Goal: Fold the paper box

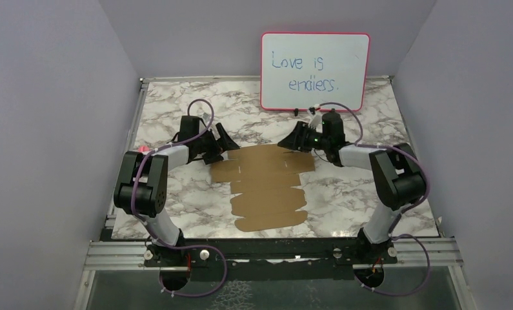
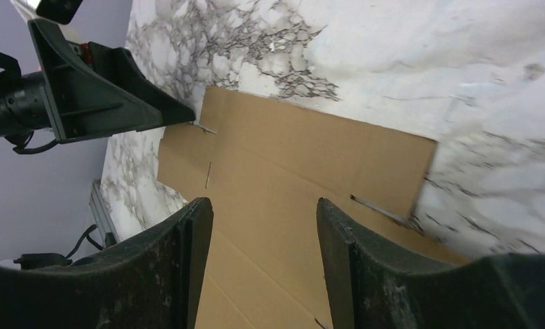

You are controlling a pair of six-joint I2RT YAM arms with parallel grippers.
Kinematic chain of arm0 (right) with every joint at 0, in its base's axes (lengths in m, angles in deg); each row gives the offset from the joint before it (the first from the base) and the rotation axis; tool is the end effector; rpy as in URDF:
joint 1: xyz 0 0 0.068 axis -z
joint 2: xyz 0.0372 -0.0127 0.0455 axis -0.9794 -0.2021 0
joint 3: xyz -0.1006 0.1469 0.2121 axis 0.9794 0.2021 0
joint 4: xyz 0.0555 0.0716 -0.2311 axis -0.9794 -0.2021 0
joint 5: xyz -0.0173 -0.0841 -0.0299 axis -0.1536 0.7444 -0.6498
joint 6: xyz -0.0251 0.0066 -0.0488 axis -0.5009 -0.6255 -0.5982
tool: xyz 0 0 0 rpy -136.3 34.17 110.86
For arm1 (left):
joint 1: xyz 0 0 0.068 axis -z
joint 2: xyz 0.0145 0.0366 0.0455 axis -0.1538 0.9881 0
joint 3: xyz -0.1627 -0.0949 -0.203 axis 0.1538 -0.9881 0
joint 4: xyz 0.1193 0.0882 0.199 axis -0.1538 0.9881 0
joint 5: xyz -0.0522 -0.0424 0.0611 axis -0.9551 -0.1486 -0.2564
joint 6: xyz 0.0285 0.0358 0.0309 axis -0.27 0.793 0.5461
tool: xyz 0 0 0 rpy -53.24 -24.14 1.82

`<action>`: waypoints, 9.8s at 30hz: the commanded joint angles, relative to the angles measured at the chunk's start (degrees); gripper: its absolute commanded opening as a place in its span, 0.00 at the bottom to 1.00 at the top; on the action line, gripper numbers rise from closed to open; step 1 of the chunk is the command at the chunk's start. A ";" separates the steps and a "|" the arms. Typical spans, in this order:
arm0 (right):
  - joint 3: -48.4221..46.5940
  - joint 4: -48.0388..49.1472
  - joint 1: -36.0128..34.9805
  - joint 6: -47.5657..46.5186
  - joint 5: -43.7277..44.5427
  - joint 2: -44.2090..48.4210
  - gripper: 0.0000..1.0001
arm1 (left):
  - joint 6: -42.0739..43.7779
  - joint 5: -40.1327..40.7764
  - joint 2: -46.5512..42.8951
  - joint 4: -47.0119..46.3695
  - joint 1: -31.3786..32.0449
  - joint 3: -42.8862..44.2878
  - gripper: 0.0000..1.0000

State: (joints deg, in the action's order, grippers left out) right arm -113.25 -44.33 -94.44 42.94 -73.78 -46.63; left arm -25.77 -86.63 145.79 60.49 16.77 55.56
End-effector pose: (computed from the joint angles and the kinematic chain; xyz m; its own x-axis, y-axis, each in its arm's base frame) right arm 0.3237 0.1161 0.1850 -0.7640 0.2431 -0.5977 -0.3644 0.6018 0.7106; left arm 0.3175 -0.0636 0.1716 -0.8526 -0.4041 -0.3314 -0.0520 0.6966 -0.7156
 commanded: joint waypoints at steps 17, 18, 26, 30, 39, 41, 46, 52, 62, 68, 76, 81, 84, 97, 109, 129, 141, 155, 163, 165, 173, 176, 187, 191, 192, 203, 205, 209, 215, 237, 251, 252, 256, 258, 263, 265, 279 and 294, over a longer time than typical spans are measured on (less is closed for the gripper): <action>-9.62 5.95 -6.44 2.69 -1.46 -18.07 0.62 | 0.24 4.05 4.58 0.25 2.28 4.98 0.94; -9.42 6.00 -6.55 2.65 -1.45 -18.30 0.62 | 0.24 4.15 4.98 0.26 2.42 5.13 0.94; -8.48 5.19 -6.81 1.68 -0.64 -18.11 0.62 | -0.17 3.34 5.87 0.44 3.56 6.25 0.93; -8.27 5.04 -6.80 1.51 -0.53 -17.85 0.62 | 0.30 4.45 3.09 1.24 3.97 6.21 0.90; -8.24 4.93 -6.76 1.29 -0.44 -17.73 0.62 | 1.68 6.92 -1.08 2.28 6.36 6.70 0.82; -8.27 4.84 -6.81 1.29 -0.38 -17.75 0.62 | 2.30 8.32 -1.25 3.90 7.23 7.01 0.79; -8.51 4.76 -6.76 1.37 -0.49 -18.04 0.62 | 4.63 12.71 -0.19 7.21 8.97 9.01 0.63; -8.34 4.75 -6.85 1.55 -0.31 -18.18 0.62 | 8.32 18.98 1.88 12.53 12.28 13.77 0.44; -8.30 4.61 -6.93 1.55 -0.08 -17.98 0.62 | 10.37 24.02 4.10 17.12 15.37 17.09 0.39; -8.05 4.74 -6.93 1.37 -0.35 -17.99 0.62 | 8.51 21.94 -0.21 14.54 11.53 11.69 0.49; -8.00 4.78 -7.00 1.29 -0.39 -17.87 0.62 | 0.95 5.57 1.26 0.63 3.62 3.77 0.49; -8.05 4.52 -7.03 1.20 -0.52 -17.89 0.62 | -0.01 3.74 3.28 -0.88 2.26 3.19 0.47; -7.99 4.57 -7.05 1.11 -0.41 -17.89 0.62 | 0.08 2.47 4.31 -1.30 2.01 3.22 0.42; -7.97 4.92 -7.02 1.29 -0.36 -17.98 0.62 | 1.70 7.68 2.10 2.85 4.13 5.33 0.12; -7.73 2.79 -7.63 0.70 3.69 -16.76 0.62 | 8.61 26.86 6.43 18.01 14.86 17.46 0.03; -6.31 2.23 -8.16 0.80 7.62 -14.48 0.62 | 13.10 38.33 5.38 27.15 19.80 24.49 0.43; -6.71 3.61 -8.16 0.31 3.85 -12.03 0.63 | 7.90 25.47 -12.06 24.19 14.23 8.49 0.72; 1.74 9.07 -8.33 3.58 -6.53 -5.63 0.63 | -0.68 11.70 -20.12 15.75 11.72 -9.59 0.73; 6.43 15.23 -8.78 6.32 -9.25 -8.71 0.63 | -0.71 10.98 -18.13 14.32 11.60 -10.74 0.70; 6.59 15.54 -8.86 6.21 -9.27 -9.70 0.63 | -0.25 11.19 -17.05 14.27 11.59 -10.84 0.68; 7.37 16.57 -9.18 5.89 -8.96 -12.25 0.63 | 0.72 12.28 -14.09 13.88 11.59 -12.53 0.64; 7.48 17.01 -9.30 5.78 -8.90 -12.70 0.63 | 0.87 11.87 -13.96 13.27 11.59 -12.72 0.61; 7.01 15.31 -9.84 4.64 -7.01 -12.58 0.63 | 0.99 11.72 -17.92 15.63 12.28 -9.90 0.35; 6.87 14.94 -9.97 4.53 -6.78 -12.66 0.63 | 1.09 13.07 -18.44 16.94 13.67 -8.48 0.28; 6.80 14.97 -9.99 4.54 -6.69 -12.66 0.63 | 0.98 13.21 -18.36 16.96 14.04 -8.31 0.27; 6.31 14.05 -10.19 4.27 -5.88 -12.90 0.63 | 1.47 19.26 -17.08 21.07 17.76 -4.75 0.11; 6.33 14.01 -10.33 4.20 -5.65 -12.84 0.63 | 1.69 20.80 -16.27 22.01 18.95 -3.90 0.10; 6.51 13.99 -10.36 4.10 -5.07 -12.92 0.63 | 2.46 25.20 -13.76 24.87 22.47 -0.76 0.09; 6.20 12.38 -10.36 3.05 -4.12 -11.89 0.63 | 2.87 28.25 -12.49 26.96 24.59 1.37 0.10; -4.56 -9.31 -4.18 -4.27 8.70 0.22 0.72 | 10.85 25.54 -4.44 21.22 19.76 20.02 0.63; -9.83 -18.53 -2.71 -6.28 16.46 -3.79 0.75 | 11.10 18.84 10.39 14.02 19.50 23.51 0.65; -9.95 -18.51 -2.63 -6.20 16.39 -4.25 0.75 | 11.07 18.68 10.77 13.76 19.50 23.29 0.65; -9.92 -17.66 -2.62 -6.20 16.78 -5.76 0.75 | 10.78 18.29 11.42 12.55 19.50 22.24 0.65; -10.00 -17.46 -2.57 -6.05 16.94 -6.78 0.75 | 10.71 17.99 11.93 12.35 19.50 22.19 0.65; -10.48 -17.00 -2.54 -5.42 15.30 -8.60 0.74 | 10.70 17.28 13.09 12.28 19.50 22.11 0.65; -10.55 -16.86 -2.54 -5.12 14.94 -8.92 0.74 | 10.71 17.18 13.51 12.13 19.50 22.02 0.65; -11.17 -15.01 -2.54 -3.91 7.69 -7.88 0.64 | 10.27 16.29 14.66 11.78 19.49 21.51 0.65; -11.14 -11.97 -2.62 -1.80 1.28 -4.94 0.55 | 9.79 15.65 14.74 11.30 19.50 21.10 0.65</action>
State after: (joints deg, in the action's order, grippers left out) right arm -123.35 -59.08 -96.64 39.81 -68.56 -53.99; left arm -15.58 -69.43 159.67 72.71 36.31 77.77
